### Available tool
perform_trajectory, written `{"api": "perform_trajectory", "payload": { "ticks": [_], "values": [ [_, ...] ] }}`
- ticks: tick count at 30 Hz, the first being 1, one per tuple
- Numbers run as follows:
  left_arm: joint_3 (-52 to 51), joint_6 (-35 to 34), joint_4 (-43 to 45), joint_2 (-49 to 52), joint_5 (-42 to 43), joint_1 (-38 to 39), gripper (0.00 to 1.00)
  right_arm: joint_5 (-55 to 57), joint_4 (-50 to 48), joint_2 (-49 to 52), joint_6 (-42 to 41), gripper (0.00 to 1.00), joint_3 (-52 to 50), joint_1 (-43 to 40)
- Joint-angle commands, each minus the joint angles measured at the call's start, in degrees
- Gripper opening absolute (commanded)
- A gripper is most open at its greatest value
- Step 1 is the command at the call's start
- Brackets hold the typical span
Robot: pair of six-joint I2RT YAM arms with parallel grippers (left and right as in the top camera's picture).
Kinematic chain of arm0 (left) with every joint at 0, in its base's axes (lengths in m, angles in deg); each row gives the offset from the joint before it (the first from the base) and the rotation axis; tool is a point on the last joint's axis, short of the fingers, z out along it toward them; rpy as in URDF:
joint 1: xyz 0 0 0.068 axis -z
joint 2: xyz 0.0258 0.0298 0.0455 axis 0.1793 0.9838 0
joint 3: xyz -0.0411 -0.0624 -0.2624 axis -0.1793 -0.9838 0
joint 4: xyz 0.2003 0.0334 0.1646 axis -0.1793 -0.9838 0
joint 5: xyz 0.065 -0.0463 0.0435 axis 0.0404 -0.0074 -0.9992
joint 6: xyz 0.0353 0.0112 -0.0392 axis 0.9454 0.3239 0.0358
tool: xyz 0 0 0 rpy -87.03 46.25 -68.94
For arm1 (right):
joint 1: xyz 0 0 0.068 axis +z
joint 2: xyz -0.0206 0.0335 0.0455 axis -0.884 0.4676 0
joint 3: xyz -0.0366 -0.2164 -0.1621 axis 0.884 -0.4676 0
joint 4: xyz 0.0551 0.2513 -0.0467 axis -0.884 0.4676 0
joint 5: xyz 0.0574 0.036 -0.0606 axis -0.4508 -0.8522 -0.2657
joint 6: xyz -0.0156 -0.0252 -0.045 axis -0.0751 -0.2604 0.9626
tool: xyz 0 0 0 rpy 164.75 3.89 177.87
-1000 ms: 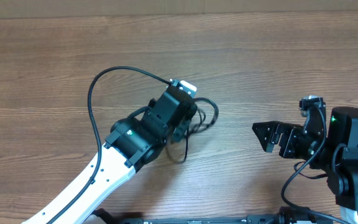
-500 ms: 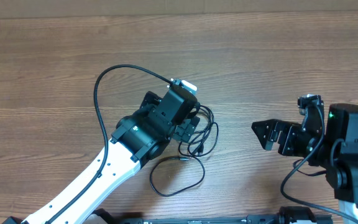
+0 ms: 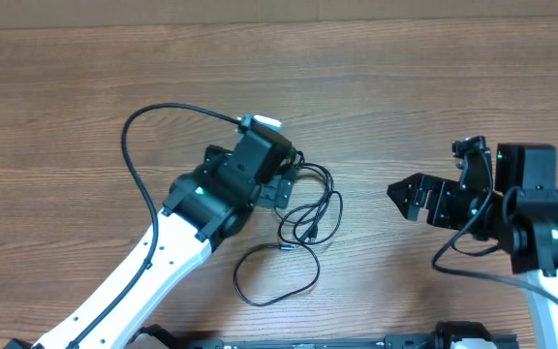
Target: Untangle cables
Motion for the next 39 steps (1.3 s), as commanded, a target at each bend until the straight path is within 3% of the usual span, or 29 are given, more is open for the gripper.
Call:
{"api": "perform_trajectory", "payload": {
  "ticks": [1,5,9,20,28,32,39],
  "values": [
    [1.22,-1.75,0.35,2.60,0.68,-0.76,1.00,-0.31,-0.11,1.05,0.17,1.00,-0.31,-0.15],
    [1.22,1.66,2.01,7.06,0.81,-0.74,1.00,-0.28,0.13,1.20,0.17,1.00,-0.31,-0.15],
    [1.22,11.98,5.51,13.73,4.11,-0.63,1.00,-0.28,-0.02,1.20,0.20,1.00,-0.31,-0.15],
    [1.22,18.53,16.11,24.17,8.02,-0.66,0.98,-0.26,-0.20,1.20,0.22,1.00,-0.31,-0.15],
    [1.22,18.53,17.53,30.03,9.07,-0.63,0.86,-0.26,-0.13,1.20,0.22,1.00,-0.31,-0.15],
    [1.25,18.49,18.47,30.23,11.26,-0.66,0.68,-0.28,-0.66,1.20,0.22,1.00,-0.31,-0.15],
    [1.62,17.07,20.17,30.23,11.47,-0.66,0.18,-0.26,-0.52,1.22,0.22,1.00,-0.31,-0.15]
  ]
}}
